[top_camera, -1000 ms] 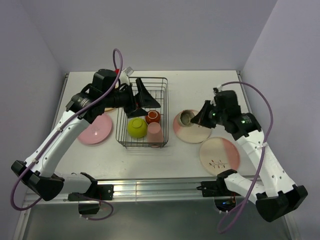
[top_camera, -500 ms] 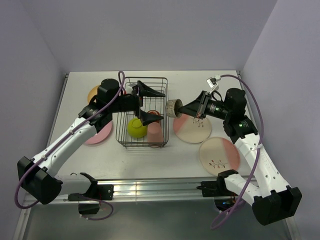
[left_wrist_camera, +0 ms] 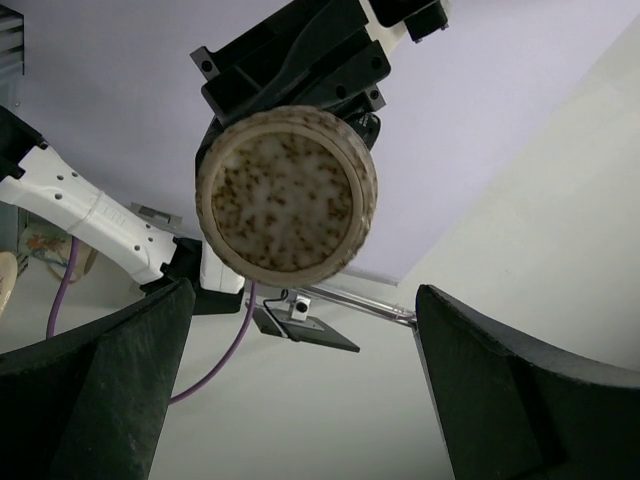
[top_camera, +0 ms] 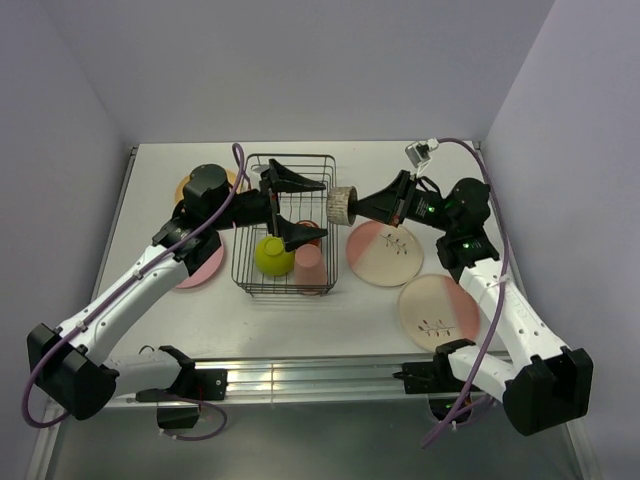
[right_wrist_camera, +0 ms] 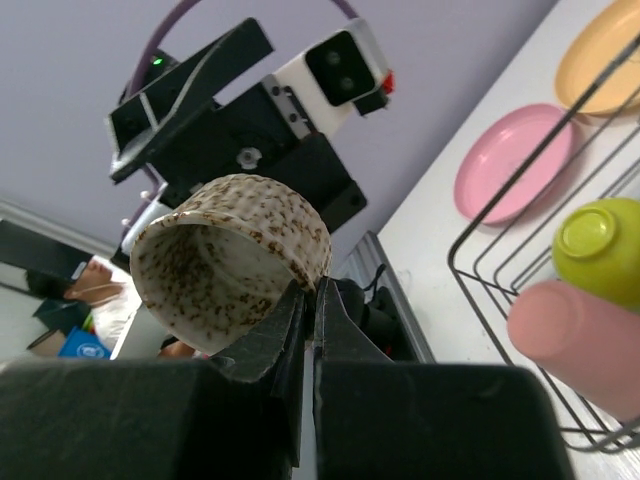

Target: Load the mixed dishes into the dish rack

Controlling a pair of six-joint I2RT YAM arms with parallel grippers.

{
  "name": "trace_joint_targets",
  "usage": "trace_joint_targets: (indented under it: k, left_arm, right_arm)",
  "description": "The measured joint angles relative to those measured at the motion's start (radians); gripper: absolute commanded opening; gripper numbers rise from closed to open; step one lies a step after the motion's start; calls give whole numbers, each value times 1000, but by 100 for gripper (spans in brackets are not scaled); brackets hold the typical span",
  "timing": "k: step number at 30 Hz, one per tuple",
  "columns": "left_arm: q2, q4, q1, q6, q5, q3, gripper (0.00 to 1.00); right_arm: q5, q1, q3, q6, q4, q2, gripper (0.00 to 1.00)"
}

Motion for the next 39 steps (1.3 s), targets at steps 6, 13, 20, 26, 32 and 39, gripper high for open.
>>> trace_joint_targets:
  k: [6, 13, 20, 26, 32, 39]
  left_arm:
    - [9, 15, -1, -2, 2, 0, 99]
    - [22, 21, -3, -2, 9, 0, 99]
    - [24, 51, -3, -5, 14, 2, 93]
    - [24, 87, -3, -5, 16, 2, 83]
    - [16, 129, -3, -17, 17, -19, 59]
    - [-20, 164, -2, -23, 5, -76, 0]
  right_arm:
    - [-11, 44, 0, 59, 122, 35, 0]
    - [-21, 85, 0, 137, 270, 74, 0]
    - [-24, 102, -2, 206, 393, 107, 0]
    - [-21, 138, -5, 234, 442, 133, 0]
    - [-15, 157, -10, 238, 456, 138, 0]
    - [-13, 168, -23, 225, 440, 138, 5]
